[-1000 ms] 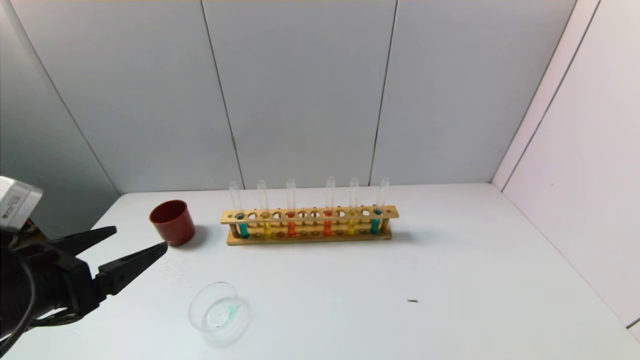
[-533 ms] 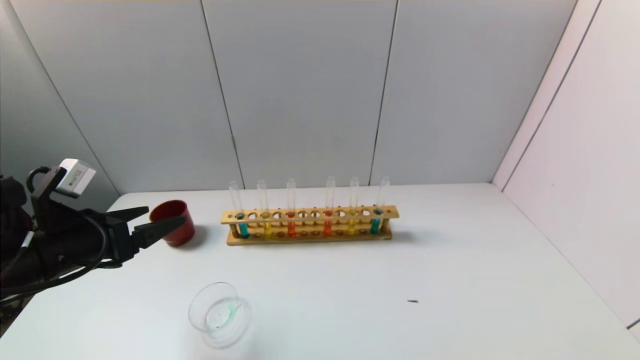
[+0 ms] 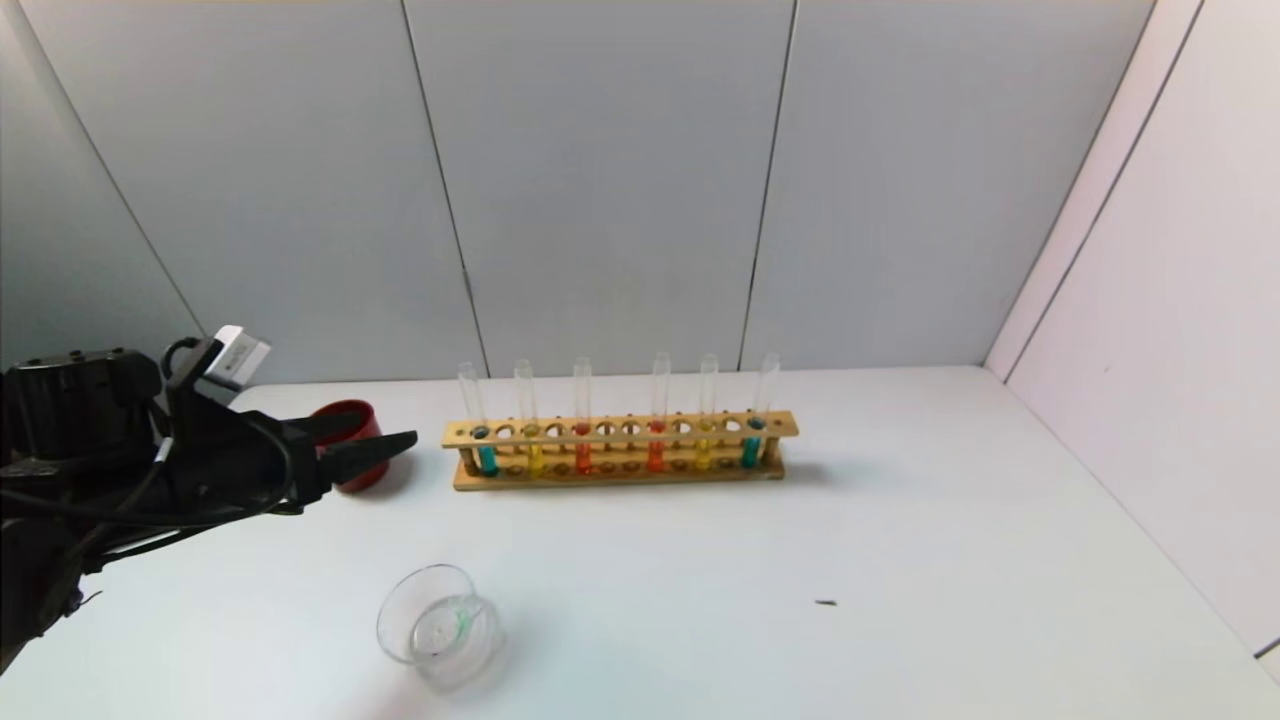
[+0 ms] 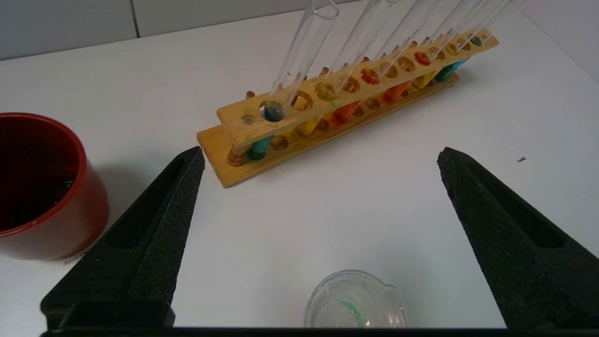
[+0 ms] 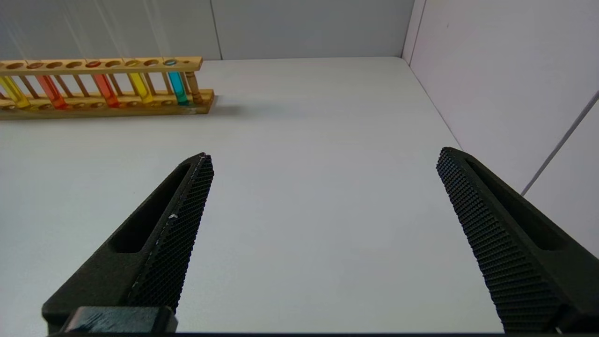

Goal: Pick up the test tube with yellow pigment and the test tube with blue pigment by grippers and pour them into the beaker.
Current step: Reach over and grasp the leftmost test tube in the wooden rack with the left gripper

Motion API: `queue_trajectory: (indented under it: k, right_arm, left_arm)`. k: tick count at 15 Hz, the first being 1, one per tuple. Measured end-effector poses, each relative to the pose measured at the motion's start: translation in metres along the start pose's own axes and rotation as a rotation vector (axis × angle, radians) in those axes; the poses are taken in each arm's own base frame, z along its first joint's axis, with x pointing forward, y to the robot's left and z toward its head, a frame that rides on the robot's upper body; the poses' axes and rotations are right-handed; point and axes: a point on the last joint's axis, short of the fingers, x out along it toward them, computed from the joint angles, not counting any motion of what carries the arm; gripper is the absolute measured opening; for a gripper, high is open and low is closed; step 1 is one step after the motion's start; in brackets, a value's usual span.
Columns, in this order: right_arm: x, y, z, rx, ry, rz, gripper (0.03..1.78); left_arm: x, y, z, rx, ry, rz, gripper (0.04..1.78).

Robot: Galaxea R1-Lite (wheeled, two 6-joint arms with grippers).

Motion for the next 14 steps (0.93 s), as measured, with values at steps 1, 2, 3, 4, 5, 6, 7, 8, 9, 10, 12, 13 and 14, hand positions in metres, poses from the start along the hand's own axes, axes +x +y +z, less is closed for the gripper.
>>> queue_trajectory:
  k: [1, 2, 3, 4, 5, 6, 7, 8, 9, 10, 12, 13, 14]
  right_arm:
    - [0.0, 0.0, 0.0, 0.0, 0.0, 0.0, 1.74]
    - [0.0, 0.0, 0.0, 0.0, 0.0, 0.0, 1.74]
    - [0.0, 0.0, 0.0, 0.0, 0.0, 0.0, 1.74]
    - [0.0, 0.0, 0.0, 0.0, 0.0, 0.0, 1.74]
    - [0.0, 0.0, 0.0, 0.0, 0.0, 0.0, 1.74]
    - [0.0, 0.0, 0.0, 0.0, 0.0, 0.0, 1.74]
    - [0.0, 0.0, 0.0, 0.0, 0.0, 0.0, 1.74]
    - [0.0, 0.0, 0.0, 0.0, 0.0, 0.0, 1.74]
    - [0.0, 0.0, 0.0, 0.0, 0.0, 0.0, 1.74]
    - [0.0, 0.0, 0.0, 0.0, 0.0, 0.0, 1.74]
    - [0.0, 0.0, 0.0, 0.0, 0.0, 0.0, 1.74]
    - [0.0, 0.0, 0.0, 0.0, 0.0, 0.0, 1.74]
    - [0.0, 0.0, 0.0, 0.0, 0.0, 0.0, 1.74]
  left_arm:
    - [0.008, 0.0, 0.001, 0.005, 0.003, -0.019, 1.75]
    - [0.015, 0.0, 0.002, 0.009, 0.006, -0.035, 1.75]
    - [0.02, 0.0, 0.002, 0.012, 0.01, -0.051, 1.75]
    - [0.026, 0.001, 0.001, 0.013, 0.015, -0.068, 1.75]
    - [0.032, 0.003, 0.002, 0.013, 0.018, -0.08, 1.75]
    - [0.038, 0.005, 0.003, 0.017, 0.017, -0.088, 1.75]
    - [0.044, 0.008, 0.004, 0.022, 0.015, -0.094, 1.75]
    - [0.05, 0.011, 0.005, 0.023, 0.014, -0.096, 1.75]
    - [0.054, 0.013, 0.005, 0.023, 0.016, -0.099, 1.75]
    - [0.059, 0.016, 0.005, 0.024, 0.017, -0.1, 1.75]
    - [0.069, 0.019, 0.004, 0.026, 0.02, -0.107, 1.75]
    - [0.072, 0.022, 0.003, 0.026, 0.021, -0.108, 1.75]
    - [0.077, 0.024, 0.003, 0.026, 0.022, -0.107, 1.75]
